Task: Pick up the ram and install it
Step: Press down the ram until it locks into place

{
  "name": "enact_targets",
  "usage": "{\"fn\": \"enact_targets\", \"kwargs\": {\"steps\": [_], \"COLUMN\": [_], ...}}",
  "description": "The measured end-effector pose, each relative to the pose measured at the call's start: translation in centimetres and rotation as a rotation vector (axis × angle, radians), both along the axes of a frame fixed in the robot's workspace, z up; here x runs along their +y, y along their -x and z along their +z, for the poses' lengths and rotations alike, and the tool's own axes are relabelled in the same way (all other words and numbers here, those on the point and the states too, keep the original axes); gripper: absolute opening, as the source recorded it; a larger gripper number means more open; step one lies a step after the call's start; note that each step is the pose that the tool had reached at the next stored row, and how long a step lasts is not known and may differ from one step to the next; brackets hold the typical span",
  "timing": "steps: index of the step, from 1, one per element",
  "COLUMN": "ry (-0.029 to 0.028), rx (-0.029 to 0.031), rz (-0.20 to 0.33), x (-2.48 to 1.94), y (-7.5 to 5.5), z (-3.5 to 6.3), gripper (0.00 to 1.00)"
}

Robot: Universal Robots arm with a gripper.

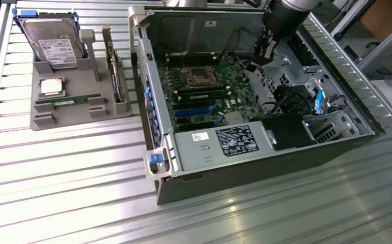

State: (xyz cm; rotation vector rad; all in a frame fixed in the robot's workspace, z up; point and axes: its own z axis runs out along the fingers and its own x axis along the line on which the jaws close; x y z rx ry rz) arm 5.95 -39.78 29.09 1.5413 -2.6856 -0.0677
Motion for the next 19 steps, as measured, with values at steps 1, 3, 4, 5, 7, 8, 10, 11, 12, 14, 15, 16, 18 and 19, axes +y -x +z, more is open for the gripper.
{"fn": "enact_targets", "kwargs": {"steps": [1, 3, 4, 5, 7, 8, 10, 11, 12, 14, 15, 16, 18, 19], "ry": [0.0000, 0.0000, 0.0000, 0.0000, 0.0000, 0.0000, 0.0000, 0.0000, -0.0001, 0.0000, 0.0000, 0.0000, -0.0001, 0.0000], "rx": [0.0000, 0.0000, 0.0000, 0.0000, 0.0000, 0.0000, 0.0000, 0.0000, 0.0000, 0.0000, 0.0000, 0.0000, 0.0000, 0.0000], "rz": [-0.007, -0.033, -0.041, -0.049, -0.064, -0.072, -0.088, -0.095, -0.103, -0.118, -0.126, -0.133, -0.164, -0.179], "x": [0.00, 0.00, 0.00, 0.00, 0.00, 0.00, 0.00, 0.00, 0.00, 0.00, 0.00, 0.00, 0.00, 0.00], "y": [0.00, 0.00, 0.00, 0.00, 0.00, 0.00, 0.00, 0.00, 0.00, 0.00, 0.00, 0.00, 0.00, 0.00], "z": [0.00, -0.01, -0.02, -0.02, -0.03, -0.03, -0.04, -0.04, -0.04, -0.05, -0.05, -0.05, -0.07, -0.07], "gripper": [0.10, 0.10, 0.10, 0.10, 0.10, 0.10, 0.10, 0.10, 0.10, 0.10, 0.10, 0.10, 0.10, 0.10]}}
